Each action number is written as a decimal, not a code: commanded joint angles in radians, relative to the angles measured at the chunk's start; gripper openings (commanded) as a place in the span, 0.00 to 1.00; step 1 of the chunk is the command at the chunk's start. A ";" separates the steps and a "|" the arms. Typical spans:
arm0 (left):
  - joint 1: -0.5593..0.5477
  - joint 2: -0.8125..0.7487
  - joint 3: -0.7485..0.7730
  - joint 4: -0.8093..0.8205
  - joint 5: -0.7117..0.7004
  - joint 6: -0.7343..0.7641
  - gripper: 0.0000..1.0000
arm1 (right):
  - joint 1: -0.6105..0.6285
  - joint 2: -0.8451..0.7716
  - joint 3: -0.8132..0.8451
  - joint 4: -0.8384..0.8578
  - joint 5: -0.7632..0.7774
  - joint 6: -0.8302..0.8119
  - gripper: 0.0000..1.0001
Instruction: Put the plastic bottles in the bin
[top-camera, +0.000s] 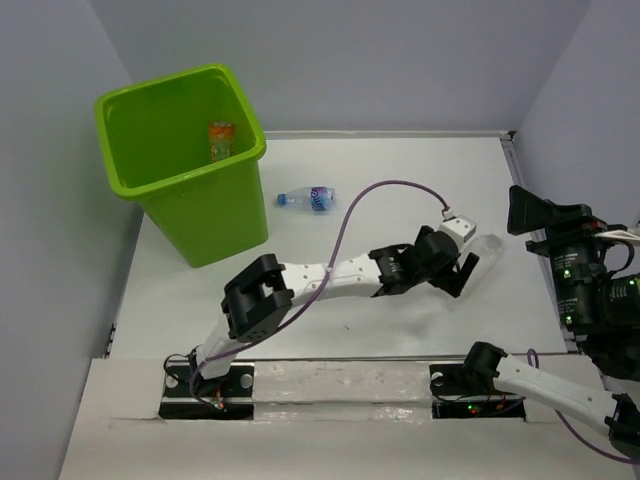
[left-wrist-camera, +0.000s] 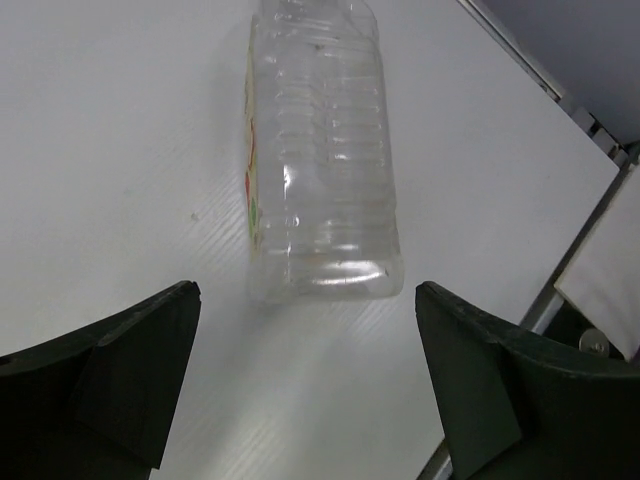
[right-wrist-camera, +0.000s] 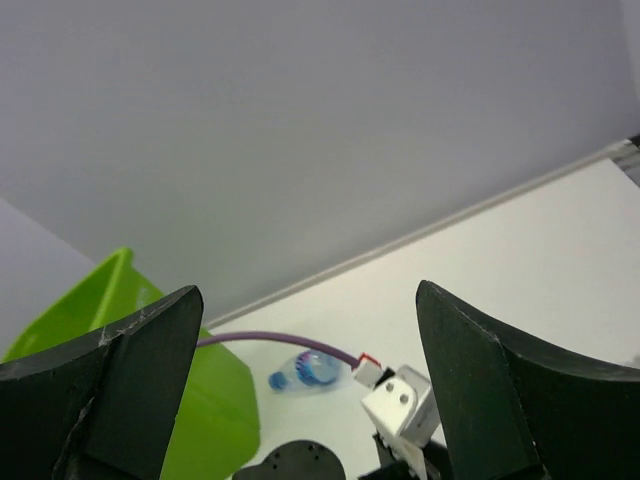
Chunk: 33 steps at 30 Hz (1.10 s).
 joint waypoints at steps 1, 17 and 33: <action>-0.010 0.132 0.239 -0.068 -0.107 0.069 0.99 | 0.002 -0.033 -0.044 -0.142 0.151 0.027 0.91; -0.010 0.584 0.807 -0.246 -0.104 0.077 0.99 | 0.002 -0.050 -0.078 -0.234 -0.050 0.090 0.89; -0.011 0.307 0.265 -0.160 -0.373 0.083 0.41 | 0.002 -0.013 -0.082 -0.197 -0.108 0.081 0.88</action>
